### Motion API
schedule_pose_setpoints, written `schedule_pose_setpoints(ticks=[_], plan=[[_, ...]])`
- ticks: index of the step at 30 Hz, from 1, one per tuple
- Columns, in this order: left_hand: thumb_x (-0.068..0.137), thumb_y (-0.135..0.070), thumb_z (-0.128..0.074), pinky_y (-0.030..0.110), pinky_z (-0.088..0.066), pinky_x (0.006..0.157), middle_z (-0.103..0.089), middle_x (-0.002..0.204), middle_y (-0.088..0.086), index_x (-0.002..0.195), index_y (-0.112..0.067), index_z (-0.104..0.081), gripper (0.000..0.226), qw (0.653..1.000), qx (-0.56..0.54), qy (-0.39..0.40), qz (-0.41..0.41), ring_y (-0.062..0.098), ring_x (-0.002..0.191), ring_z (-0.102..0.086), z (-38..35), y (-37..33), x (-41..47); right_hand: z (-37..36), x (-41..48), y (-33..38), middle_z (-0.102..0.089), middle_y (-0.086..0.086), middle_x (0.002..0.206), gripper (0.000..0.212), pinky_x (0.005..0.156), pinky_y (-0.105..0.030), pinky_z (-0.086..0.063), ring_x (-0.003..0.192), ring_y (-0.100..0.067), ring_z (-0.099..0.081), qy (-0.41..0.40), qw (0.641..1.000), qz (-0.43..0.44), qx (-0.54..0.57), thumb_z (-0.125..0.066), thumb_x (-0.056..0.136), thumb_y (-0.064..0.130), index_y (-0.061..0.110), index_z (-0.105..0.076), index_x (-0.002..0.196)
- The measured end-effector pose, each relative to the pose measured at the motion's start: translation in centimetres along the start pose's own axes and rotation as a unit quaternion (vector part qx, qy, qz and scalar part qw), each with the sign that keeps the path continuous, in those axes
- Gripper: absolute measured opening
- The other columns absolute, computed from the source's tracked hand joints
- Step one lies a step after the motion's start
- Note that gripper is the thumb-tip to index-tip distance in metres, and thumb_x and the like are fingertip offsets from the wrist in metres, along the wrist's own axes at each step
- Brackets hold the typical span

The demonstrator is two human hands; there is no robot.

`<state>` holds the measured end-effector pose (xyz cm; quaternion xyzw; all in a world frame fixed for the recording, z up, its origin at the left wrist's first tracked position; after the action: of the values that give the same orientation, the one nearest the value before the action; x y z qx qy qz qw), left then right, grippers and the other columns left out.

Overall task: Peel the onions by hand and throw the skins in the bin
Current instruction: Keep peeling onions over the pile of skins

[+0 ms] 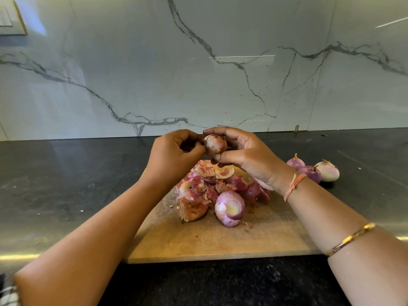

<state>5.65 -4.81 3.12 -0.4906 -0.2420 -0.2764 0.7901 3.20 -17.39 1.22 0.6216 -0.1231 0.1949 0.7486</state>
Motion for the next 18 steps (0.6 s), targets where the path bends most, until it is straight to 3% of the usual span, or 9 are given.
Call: schedule_pose_setpoints(ticks=[3,5,9,12,15,18], plan=[[0.085,-0.009,-0.062,0.025,-0.056,0.064,-0.066,0.070,-0.012,0.083,-0.023,-0.068,0.015,1.000,0.015,-0.019,-0.012,0.011,0.066,-0.066,0.5,-0.1,0.1,-0.1,0.0,-0.1,-0.065,-0.004,0.113,0.046,0.077,-0.020,-0.050,0.097,-0.013,-0.062,0.005,1.000,-0.004,0.013,-0.057,0.083,-0.014,0.015,-0.062,0.119],[0.086,-0.010,-0.062,0.025,-0.055,0.065,-0.065,0.069,-0.013,0.082,-0.024,-0.066,0.015,0.999,0.018,-0.024,-0.013,0.011,0.067,-0.066,0.5,-0.1,0.1,0.2,0.0,-0.2,-0.066,-0.007,0.110,0.045,0.079,-0.023,-0.051,0.095,-0.018,-0.063,0.001,1.000,-0.008,0.027,-0.057,0.084,-0.012,0.019,-0.063,0.116],[0.088,-0.012,-0.061,0.020,-0.052,0.064,-0.065,0.071,-0.012,0.083,-0.023,-0.066,0.013,0.999,0.029,-0.037,0.014,0.009,0.068,-0.065,0.7,0.7,0.3,0.2,0.0,-0.1,-0.065,-0.010,0.095,0.038,0.065,-0.024,-0.054,0.071,-0.019,-0.064,0.001,0.996,-0.021,0.091,-0.054,0.087,-0.011,0.016,-0.062,0.113],[0.089,-0.013,-0.060,0.022,-0.052,0.062,-0.066,0.074,-0.007,0.086,-0.022,-0.066,0.011,0.997,0.045,-0.039,0.040,0.012,0.068,-0.065,1.0,1.7,0.5,0.5,0.1,-0.1,-0.065,-0.012,0.088,0.035,0.061,-0.025,-0.052,0.063,-0.018,-0.061,-0.010,0.990,-0.028,0.141,-0.051,0.087,-0.010,0.012,-0.060,0.113],[0.088,-0.015,-0.062,0.011,-0.048,0.056,-0.065,0.076,-0.010,0.096,-0.028,-0.064,0.015,0.997,0.052,-0.012,0.049,0.001,0.062,-0.061,0.6,1.9,0.5,0.8,0.2,-0.4,-0.064,-0.012,0.081,0.031,0.059,-0.026,-0.051,0.062,-0.019,-0.061,-0.023,0.983,-0.040,0.176,-0.048,0.089,-0.009,0.012,-0.059,0.108],[0.087,-0.021,-0.063,0.011,-0.049,0.066,-0.063,0.086,-0.019,0.104,-0.030,-0.065,0.020,0.999,0.036,0.015,0.023,-0.005,0.076,-0.060,-0.1,0.9,0.3,1.0,0.3,-0.7,-0.064,-0.013,0.080,0.027,0.056,-0.026,-0.051,0.059,-0.019,-0.062,-0.039,0.982,-0.053,0.177,-0.048,0.089,-0.008,0.011,-0.056,0.105]])
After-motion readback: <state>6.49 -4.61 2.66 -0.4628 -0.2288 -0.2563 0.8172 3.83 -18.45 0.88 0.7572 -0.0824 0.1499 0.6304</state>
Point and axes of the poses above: each hand's wrist, its own x-axis towards the middle knuckle, its own z-axis out of the back of the hand, y = z × x, the point moved 10 cm from there along x, towards the middle knuckle
